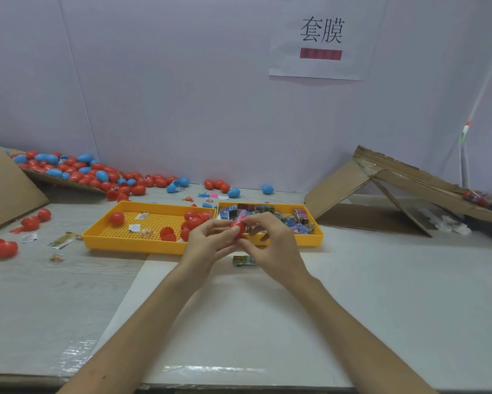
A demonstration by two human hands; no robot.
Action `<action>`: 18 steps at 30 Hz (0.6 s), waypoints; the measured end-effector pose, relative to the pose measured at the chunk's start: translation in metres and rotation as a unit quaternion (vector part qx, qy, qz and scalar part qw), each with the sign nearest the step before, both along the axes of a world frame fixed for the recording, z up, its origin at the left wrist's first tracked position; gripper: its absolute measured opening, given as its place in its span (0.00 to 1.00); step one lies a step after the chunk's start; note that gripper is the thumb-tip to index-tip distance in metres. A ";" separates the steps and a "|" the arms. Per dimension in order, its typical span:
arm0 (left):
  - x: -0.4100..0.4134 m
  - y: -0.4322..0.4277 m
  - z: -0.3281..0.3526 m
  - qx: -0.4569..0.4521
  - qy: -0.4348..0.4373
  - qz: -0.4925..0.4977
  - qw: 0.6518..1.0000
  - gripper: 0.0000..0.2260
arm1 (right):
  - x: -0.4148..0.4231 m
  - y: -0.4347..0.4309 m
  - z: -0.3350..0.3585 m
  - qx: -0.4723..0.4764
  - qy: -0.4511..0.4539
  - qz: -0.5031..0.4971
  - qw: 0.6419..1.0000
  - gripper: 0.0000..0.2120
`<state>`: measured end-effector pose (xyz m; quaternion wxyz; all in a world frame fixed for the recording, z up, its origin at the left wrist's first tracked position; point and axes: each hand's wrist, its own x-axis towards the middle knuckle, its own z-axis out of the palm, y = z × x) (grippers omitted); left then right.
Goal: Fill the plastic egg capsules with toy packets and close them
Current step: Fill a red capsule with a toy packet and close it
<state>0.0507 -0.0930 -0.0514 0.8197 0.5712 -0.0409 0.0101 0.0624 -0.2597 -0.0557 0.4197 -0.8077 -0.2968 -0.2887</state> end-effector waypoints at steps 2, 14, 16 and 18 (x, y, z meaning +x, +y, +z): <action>0.000 -0.001 -0.001 0.011 0.007 0.002 1.000 0.16 | -0.001 0.001 0.000 -0.008 -0.005 -0.005 1.000 0.16; -0.004 -0.006 0.000 0.019 0.019 -0.021 0.999 0.20 | -0.003 0.001 0.001 -0.004 -0.059 -0.047 0.997 0.09; -0.005 -0.006 0.001 0.020 0.021 -0.019 0.999 0.20 | -0.003 0.002 0.001 -0.002 -0.063 -0.048 0.997 0.08; -0.005 -0.006 0.001 0.020 0.023 -0.017 0.999 0.19 | -0.003 0.002 0.000 0.000 -0.066 -0.050 0.997 0.08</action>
